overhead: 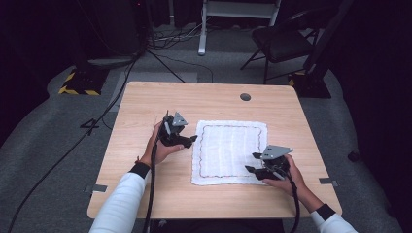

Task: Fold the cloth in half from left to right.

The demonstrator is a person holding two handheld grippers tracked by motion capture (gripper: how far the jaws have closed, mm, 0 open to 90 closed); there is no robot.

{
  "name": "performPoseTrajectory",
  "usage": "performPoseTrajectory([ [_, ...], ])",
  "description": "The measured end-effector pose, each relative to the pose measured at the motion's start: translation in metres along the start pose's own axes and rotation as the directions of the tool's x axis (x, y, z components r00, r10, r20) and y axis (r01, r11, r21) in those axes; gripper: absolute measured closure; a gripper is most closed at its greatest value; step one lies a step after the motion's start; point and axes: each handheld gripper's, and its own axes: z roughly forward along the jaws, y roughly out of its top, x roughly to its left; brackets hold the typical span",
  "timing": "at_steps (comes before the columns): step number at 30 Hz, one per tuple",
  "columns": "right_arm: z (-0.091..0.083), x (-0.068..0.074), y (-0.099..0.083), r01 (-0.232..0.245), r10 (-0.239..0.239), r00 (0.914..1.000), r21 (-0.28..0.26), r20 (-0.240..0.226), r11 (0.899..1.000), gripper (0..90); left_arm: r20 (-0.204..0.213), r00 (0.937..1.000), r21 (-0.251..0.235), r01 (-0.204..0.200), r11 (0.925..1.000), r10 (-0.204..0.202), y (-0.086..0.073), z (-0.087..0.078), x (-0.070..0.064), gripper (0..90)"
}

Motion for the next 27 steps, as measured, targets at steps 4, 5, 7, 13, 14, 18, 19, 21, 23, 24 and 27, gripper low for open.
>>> performPoseTrajectory([
  [4,0.023,0.024,0.021,0.067,-0.067,0.9952,0.003,-0.072,0.998,45.0,-0.003,0.9992,0.018,0.041,0.9990,-0.041,0.014,0.026,0.010,21.3],
  [5,0.023,0.024,0.021,0.067,-0.067,0.9952,0.003,-0.072,0.998,45.0,-0.003,0.9992,0.018,0.041,0.9990,-0.041,0.014,0.026,0.010,21.2],
  [7,0.033,0.037,0.027,0.115,-0.114,0.9890,0.013,-0.095,0.993,45.1,-0.027,0.9977,0.035,0.063,0.9974,-0.062,0.020,0.042,0.016,20.9],
  [13,0.037,0.048,0.025,0.154,-0.150,0.9816,0.025,-0.118,0.988,44.7,-0.046,0.9937,0.044,0.105,0.9935,-0.103,0.025,0.067,0.021,21.7],
  [14,0.037,0.047,0.023,0.151,-0.147,0.9819,0.027,-0.119,0.988,44.5,-0.056,0.9943,0.063,0.094,0.9936,-0.090,0.025,0.072,0.021,21.6],
  [18,0.036,0.039,0.020,0.109,-0.106,0.9879,0.027,-0.114,0.994,44.3,-0.068,0.9935,0.121,0.099,0.9877,-0.091,0.024,0.089,0.024,21.0],
  [19,0.036,0.039,0.020,0.109,-0.106,0.9879,0.027,-0.114,0.994,44.3,-0.071,0.9925,0.126,0.108,0.9862,-0.099,0.025,0.092,0.026,21.0],
  [21,0.037,0.038,0.025,0.109,-0.107,0.9871,0.013,-0.119,0.994,44.4,-0.062,0.9926,0.135,0.111,0.9845,-0.104,0.025,0.096,0.029,18.1],
  [23,0.038,0.038,0.028,0.108,-0.107,0.9861,0.005,-0.127,0.994,44.6,-0.061,0.9917,0.133,0.120,0.9838,-0.113,0.026,0.099,0.031,17.3],
  [24,0.041,0.039,0.031,0.107,-0.106,0.9850,0.000,-0.136,0.994,44.6,-0.056,0.9907,0.131,0.131,0.9827,-0.124,0.026,0.099,0.031,17.3],
  [27,0.051,0.048,0.041,0.134,-0.133,0.9774,-0.004,-0.164,0.991,44.6,-0.047,0.9905,0.135,0.134,0.9816,-0.129,0.026,0.101,0.032,20.0],
])
